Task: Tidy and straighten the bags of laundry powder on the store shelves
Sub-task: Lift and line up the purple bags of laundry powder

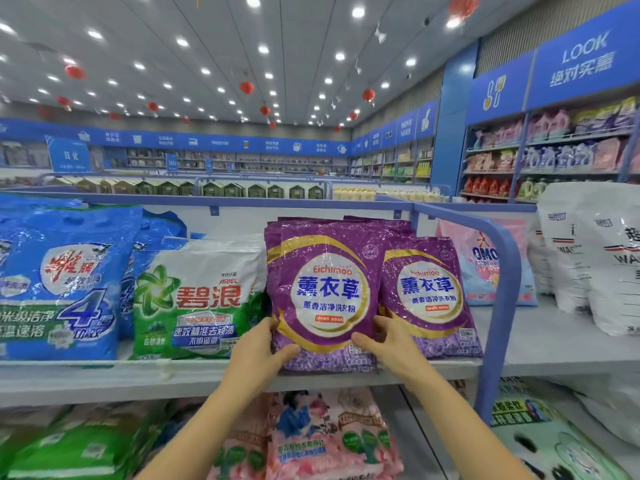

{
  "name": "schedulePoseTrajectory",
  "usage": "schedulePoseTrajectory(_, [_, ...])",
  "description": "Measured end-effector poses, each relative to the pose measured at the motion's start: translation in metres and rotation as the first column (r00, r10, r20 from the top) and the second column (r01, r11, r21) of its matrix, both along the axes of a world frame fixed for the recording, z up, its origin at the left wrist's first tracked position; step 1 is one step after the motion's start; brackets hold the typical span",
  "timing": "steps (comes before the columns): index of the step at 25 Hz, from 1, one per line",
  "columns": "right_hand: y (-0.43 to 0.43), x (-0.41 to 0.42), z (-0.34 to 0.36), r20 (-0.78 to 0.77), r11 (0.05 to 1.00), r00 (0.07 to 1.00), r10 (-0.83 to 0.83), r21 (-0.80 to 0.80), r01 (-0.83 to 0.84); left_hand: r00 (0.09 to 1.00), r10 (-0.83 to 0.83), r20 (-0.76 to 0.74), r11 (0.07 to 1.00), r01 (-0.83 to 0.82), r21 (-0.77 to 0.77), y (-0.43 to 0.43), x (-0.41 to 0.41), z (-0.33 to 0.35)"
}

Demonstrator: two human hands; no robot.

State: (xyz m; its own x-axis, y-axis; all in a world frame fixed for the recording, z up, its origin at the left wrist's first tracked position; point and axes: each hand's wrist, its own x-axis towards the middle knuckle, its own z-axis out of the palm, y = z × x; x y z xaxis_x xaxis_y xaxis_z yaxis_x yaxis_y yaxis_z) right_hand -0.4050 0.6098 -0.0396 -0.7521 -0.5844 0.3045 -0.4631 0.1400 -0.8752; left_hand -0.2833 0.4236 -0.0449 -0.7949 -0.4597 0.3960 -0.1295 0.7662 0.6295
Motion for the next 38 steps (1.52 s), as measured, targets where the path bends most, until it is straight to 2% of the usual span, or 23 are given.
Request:
schedulePoseTrajectory(8, [-0.011, -0.026, -0.001, -0.113, 0.998, 0.991, -0.066, 0.015, 0.068, 0.996, 0.019, -0.084, 1.000, -0.018, 0.012, -0.006, -0.022, -0.001])
schedulePoseTrajectory(12, [-0.010, -0.027, -0.013, -0.210, 0.996, 0.974, -0.088, -0.002, 0.090, 0.997, -0.033, -0.077, 0.997, 0.027, -0.069, -0.009, -0.020, -0.007])
schedulePoseTrajectory(18, [-0.019, -0.029, 0.011, -0.248, 0.997, 0.967, -0.061, -0.069, 0.045, 0.996, -0.036, -0.076, 0.991, 0.026, -0.130, -0.019, -0.030, 0.002])
schedulePoseTrajectory(23, [-0.018, -0.027, 0.004, -0.304, 0.995, 0.948, -0.090, -0.073, 0.071, 0.999, -0.031, -0.032, 0.988, 0.026, -0.153, -0.020, -0.031, -0.004])
schedulePoseTrajectory(29, [-0.011, -0.023, 0.006, -0.299, 0.992, 0.953, -0.042, 0.098, 0.075, 0.989, 0.079, 0.126, 0.963, -0.043, -0.266, -0.011, -0.022, -0.005])
schedulePoseTrajectory(31, [-0.010, -0.021, 0.008, -0.268, 0.989, 0.963, -0.039, 0.129, 0.076, 0.987, 0.073, 0.144, 0.979, -0.043, -0.200, -0.014, -0.021, -0.004])
schedulePoseTrajectory(35, [0.000, -0.018, 0.014, -0.047, 0.994, 0.998, 0.042, 0.100, -0.037, 0.984, -0.117, 0.135, 0.985, 0.097, 0.144, -0.023, -0.018, -0.001])
schedulePoseTrajectory(38, [0.001, -0.014, 0.020, 0.087, 0.994, 0.992, 0.097, -0.059, -0.092, 0.988, -0.103, 0.111, 0.983, 0.084, 0.164, -0.024, -0.018, -0.001])
